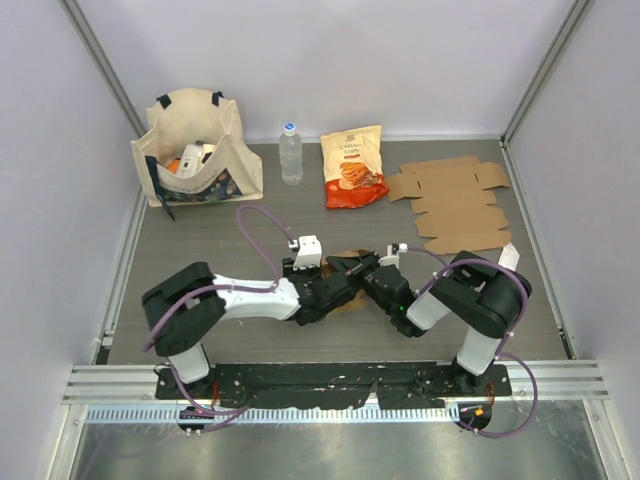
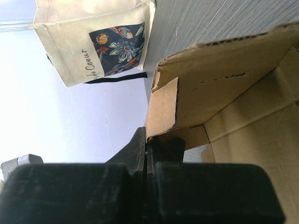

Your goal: Fold the paper box

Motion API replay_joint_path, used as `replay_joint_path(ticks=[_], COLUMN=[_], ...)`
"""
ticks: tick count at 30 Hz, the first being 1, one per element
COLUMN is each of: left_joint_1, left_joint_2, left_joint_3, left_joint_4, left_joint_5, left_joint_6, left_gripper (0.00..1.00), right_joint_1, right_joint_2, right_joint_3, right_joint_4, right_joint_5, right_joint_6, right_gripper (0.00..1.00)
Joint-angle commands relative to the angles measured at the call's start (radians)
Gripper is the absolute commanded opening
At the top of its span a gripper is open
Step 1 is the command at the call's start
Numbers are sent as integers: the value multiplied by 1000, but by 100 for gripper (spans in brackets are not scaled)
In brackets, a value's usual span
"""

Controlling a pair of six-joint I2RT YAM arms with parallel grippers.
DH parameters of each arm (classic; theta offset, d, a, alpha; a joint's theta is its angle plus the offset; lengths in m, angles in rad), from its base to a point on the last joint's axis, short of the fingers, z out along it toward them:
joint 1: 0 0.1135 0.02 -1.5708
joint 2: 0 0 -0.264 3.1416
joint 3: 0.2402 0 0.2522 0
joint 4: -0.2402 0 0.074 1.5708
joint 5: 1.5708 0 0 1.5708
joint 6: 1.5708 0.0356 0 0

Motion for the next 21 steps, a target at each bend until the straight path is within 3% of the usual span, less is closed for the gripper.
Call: replay_joint_path(ticks=[1, 3, 4, 5, 8, 10, 11, 13, 14, 17, 21], left_joint_1=[20, 18, 18, 20, 26, 56, 76, 142, 161, 218, 313], left_joint_2=[-207, -306, -450, -499, -699, -771, -821, -838, -837, -771, -632], left_joint_3=[-88, -197, -301, -334, -394, -397, -388, -325, -299, -190, -71], left_joint_4=[271, 388, 425, 474, 433, 404, 385, 323, 272, 199, 180], left_joint_5=[204, 285, 362, 392, 487, 559, 664, 742, 803, 857, 966], left_joint_6=[239, 279, 291, 305, 328, 360, 371, 405, 429, 569, 676], left_gripper=[51, 57, 62, 64, 70, 86, 99, 100, 100, 100, 100], right_joint_1=[-13, -28, -43, -48, -72, -88, -98, -111, -123, -148, -212], right_joint_2=[-2, 2, -2, -10, -47, -94, -117, -200, -228, -346, -588], right_joint_3=[-17, -10, 3, 9, 7, 13, 35, 81, 134, 197, 178], right_joint_4=[-50, -56, -61, -82, -131, -180, -215, -463, -648, -896, -1238], right_joint_5=[-44, -77, -116, -126, -175, -225, -289, -356, -383, -466, -422], right_joint_6=[-62, -67, -110, -124, -193, -242, -310, -384, -486, -617, -765], right_gripper=[1, 3, 6, 8, 16, 26, 42, 57, 70, 78, 83])
